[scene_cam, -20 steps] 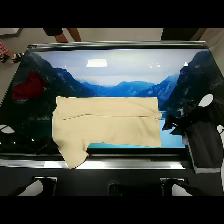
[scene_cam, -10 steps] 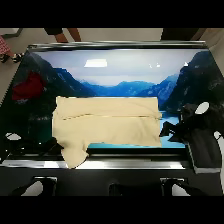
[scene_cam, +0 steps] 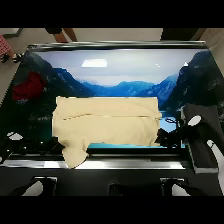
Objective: Fold the shirts.
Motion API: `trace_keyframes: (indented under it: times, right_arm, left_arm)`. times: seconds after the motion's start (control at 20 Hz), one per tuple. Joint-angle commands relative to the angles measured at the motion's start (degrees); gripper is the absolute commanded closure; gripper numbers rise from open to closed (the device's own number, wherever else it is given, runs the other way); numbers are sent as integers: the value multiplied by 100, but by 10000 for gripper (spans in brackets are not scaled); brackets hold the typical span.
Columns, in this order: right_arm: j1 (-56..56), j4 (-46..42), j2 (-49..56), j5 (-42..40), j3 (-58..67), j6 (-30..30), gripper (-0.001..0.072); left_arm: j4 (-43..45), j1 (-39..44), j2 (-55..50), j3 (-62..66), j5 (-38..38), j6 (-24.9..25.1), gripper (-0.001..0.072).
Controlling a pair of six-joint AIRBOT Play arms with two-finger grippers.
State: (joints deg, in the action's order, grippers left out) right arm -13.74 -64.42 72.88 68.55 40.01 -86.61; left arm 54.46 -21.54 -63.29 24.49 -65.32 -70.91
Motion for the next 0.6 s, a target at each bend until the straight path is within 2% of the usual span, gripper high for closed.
trace_keyframes:
  times: [0.0,0.05,0.2,0.35,0.45,0.55]
  right_arm:
    - [7,79,7,-553,-105,-26,612]
    - [4,90,7,-483,-103,-39,674]
    - [-4,74,-170,-271,70,247,676]
    - [7,79,-498,-297,876,269,678]
    - [136,44,-382,-553,1606,109,678]
    - [463,24,46,-986,2315,-2,678]
  left_arm:
    - [13,7,4,11,31,26,671]
    - [15,7,9,35,28,48,672]
    - [13,7,232,479,-83,46,674]
    - [-37,35,632,1569,-282,-68,677]
    - [-31,157,446,2367,-190,-404,678]
    - [-31,367,-79,3082,0,-531,677]
